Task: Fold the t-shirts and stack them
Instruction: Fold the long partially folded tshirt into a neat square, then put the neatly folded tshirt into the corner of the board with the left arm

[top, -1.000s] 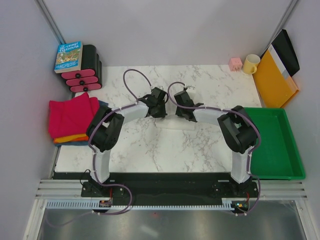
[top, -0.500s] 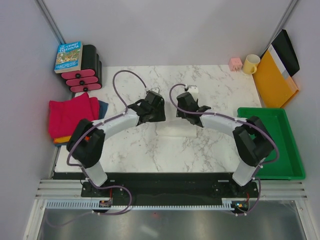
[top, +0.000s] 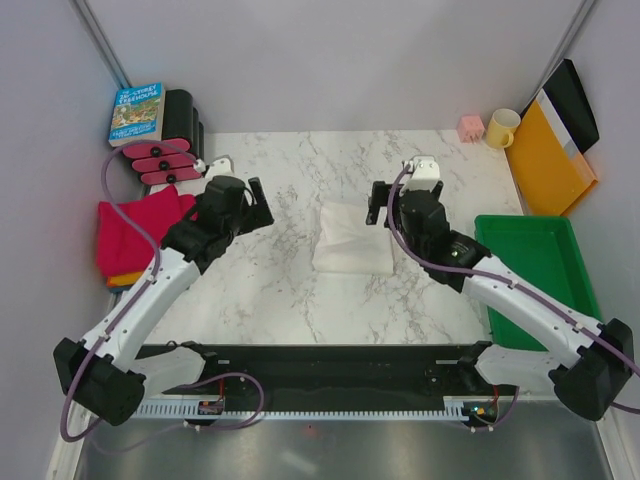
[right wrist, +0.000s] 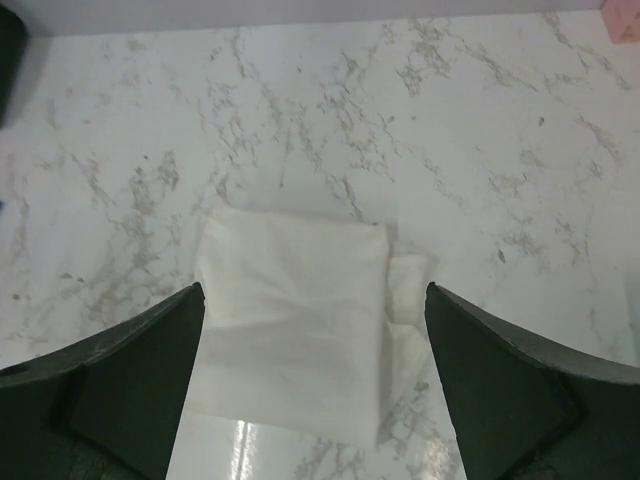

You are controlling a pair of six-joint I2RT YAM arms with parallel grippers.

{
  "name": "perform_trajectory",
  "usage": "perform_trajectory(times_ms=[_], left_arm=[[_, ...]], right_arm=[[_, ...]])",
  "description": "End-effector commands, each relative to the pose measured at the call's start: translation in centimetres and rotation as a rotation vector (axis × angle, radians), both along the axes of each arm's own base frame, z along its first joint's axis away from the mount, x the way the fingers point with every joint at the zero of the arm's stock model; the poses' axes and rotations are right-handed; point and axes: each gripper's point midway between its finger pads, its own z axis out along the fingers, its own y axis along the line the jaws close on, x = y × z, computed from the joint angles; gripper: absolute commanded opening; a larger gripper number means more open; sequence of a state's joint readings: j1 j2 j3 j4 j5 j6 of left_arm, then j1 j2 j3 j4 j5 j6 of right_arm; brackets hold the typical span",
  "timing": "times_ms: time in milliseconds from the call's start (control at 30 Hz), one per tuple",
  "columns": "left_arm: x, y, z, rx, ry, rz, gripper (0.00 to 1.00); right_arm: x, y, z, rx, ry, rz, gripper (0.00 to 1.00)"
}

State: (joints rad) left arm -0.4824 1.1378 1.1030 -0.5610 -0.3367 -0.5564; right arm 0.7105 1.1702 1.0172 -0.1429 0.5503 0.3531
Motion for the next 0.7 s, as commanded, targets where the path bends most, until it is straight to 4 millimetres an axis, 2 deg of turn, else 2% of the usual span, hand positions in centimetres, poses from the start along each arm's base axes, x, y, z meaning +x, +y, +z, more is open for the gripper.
perform_trajectory(times_ms=[0,33,67,100,133,167,200,233,300,333,367,433,467,500,533,567,600,633,667], left_arm=[[-0.9,8.7,-1.6,0.236,0.029,0.222,1.0],[0.7,9.4,-0.1,0.242,-0.066,0.239,1.0],[0.6,11.4,-1.4,0.372,-0.059,0.232,1.0],[0.9,12.5,-1.1,0.43,-0.091,0.27,1.0],[2.2,12.9,0.3,0.473,-0.182,0.281,1.0],[2.2,13.6,-1.8,0.51,-0.166,0.253,1.0],[2.9,13.4,-1.9,0.514,-0.211,0.222,1.0],[3.8,12.4,-2.5,0.53,-0.294,0.119,1.0],[4.5,12.2,-3.5,0.525,-0.384,0.029,1.0],[4.0,11.2,-7.4,0.47,-0.362,-0.047,1.0],[4.8,12.0,-6.1,0.436,-0.469,-0.013,1.0],[4.2,11.5,-9.6,0.361,-0.458,-0.067,1.0],[4.6,11.8,-11.1,0.337,-0.423,-0.094,1.0],[4.9,11.1,-11.1,0.32,-0.465,-0.136,1.0],[5.3,9.5,-10.6,0.294,-0.501,-0.22,1.0],[5.3,8.3,-12.4,0.264,-0.431,-0.301,1.0],[5.8,7.4,-11.3,0.247,-0.499,-0.335,1.0],[5.4,6.8,-12.4,0.241,-0.478,-0.385,1.0],[5.0,7.1,-13.1,0.237,-0.467,-0.364,1.0]], right_arm=[[-2.1,-3.2,-1.1,-0.099,-0.005,-0.047,0.98],[-2.4,-3.6,-0.8,-0.101,-0.016,-0.05,0.98],[-3.0,-4.1,-0.2,-0.089,-0.035,-0.05,0.98],[-3.3,-4.3,-0.1,-0.088,-0.041,-0.048,0.98],[-3.8,-4.7,0.4,-0.078,-0.054,-0.045,0.98],[-4.1,-4.9,0.1,-0.08,-0.053,-0.041,0.98],[-4.3,-5.0,0.2,-0.076,-0.056,-0.039,0.98],[-4.7,-5.2,0.4,-0.066,-0.066,-0.035,0.98],[-5.2,-5.4,-0.3,-0.067,-0.059,-0.023,0.98],[-5.6,-5.6,-0.2,-0.06,-0.064,-0.017,0.98],[-5.8,-5.7,-0.6,-0.065,-0.06,-0.01,0.98],[-6.3,-6.1,-0.5,-0.061,-0.064,-0.009,0.98],[-6.5,-6.2,-0.6,-0.064,-0.06,-0.006,0.98],[-6.6,-6.2,-0.7,-0.059,-0.056,-0.004,0.98],[-6.8,-6.4,-0.7,-0.054,-0.054,-0.006,0.98],[-7.0,-6.5,-1.0,-0.052,-0.049,-0.008,0.98],[-7.1,-6.6,-1.2,-0.04,-0.042,-0.015,0.98],[-7.3,-6.6,-1.6,-0.034,-0.036,-0.014,0.98],[-7.3,-6.6,-1.9,-0.03,-0.03,-0.012,0.98]])
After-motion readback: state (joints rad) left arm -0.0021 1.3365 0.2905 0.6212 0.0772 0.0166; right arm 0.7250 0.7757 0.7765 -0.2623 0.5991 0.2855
